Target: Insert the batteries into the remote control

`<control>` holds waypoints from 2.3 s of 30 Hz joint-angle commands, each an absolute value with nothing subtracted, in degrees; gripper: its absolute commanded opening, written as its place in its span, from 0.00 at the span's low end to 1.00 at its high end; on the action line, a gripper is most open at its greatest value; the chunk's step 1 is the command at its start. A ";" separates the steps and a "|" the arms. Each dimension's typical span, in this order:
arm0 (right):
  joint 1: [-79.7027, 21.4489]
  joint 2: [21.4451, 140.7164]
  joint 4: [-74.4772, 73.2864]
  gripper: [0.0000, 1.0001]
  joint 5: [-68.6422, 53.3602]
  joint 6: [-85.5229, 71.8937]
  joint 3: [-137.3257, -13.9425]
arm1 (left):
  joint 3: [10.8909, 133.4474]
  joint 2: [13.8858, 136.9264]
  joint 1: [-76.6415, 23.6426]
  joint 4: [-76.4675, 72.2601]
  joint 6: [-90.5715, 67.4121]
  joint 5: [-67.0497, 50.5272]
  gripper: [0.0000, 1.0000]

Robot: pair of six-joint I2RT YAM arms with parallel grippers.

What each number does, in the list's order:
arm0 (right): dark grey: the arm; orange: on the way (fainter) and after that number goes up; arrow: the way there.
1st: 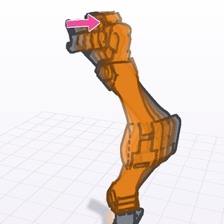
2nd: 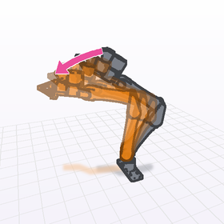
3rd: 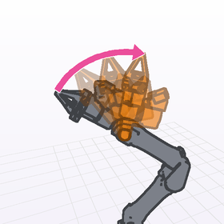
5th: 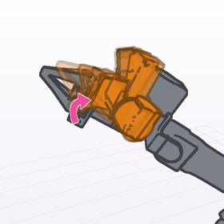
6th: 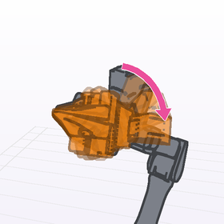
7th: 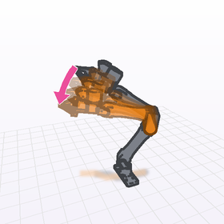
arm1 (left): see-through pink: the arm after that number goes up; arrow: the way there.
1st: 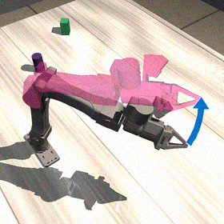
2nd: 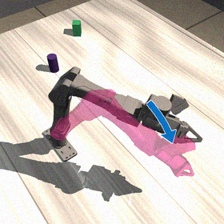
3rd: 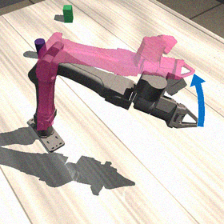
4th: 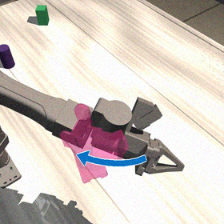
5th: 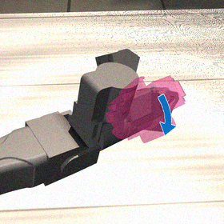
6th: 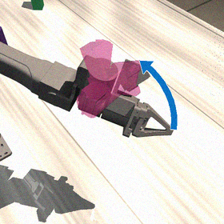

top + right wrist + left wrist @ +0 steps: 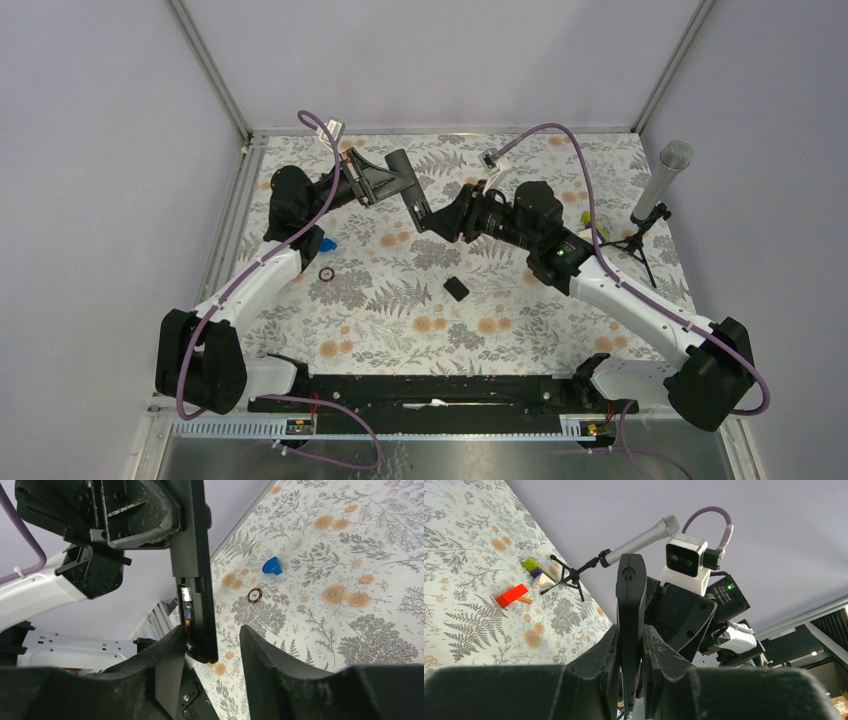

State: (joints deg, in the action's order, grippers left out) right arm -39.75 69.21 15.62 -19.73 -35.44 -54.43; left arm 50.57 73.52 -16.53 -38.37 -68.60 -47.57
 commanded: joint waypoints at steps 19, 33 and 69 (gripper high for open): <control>-34.75 68.13 -5.47 0.93 1.24 -22.62 -61.54 | 56.53 66.55 -12.98 -5.40 -45.14 -33.97 0.00; -22.94 83.14 -16.54 0.85 16.63 -6.54 -58.66 | 55.55 61.50 -11.25 3.34 -40.79 -29.19 0.00; -6.66 106.20 -22.25 0.48 2.49 -3.38 -65.73 | 53.44 65.01 -5.64 -6.40 -47.79 -40.11 0.00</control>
State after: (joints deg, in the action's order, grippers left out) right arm -6.57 104.36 -17.52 1.91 -3.66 -63.31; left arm 53.49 65.43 -6.04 -2.02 -47.27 -38.48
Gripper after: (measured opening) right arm 0.539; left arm 0.185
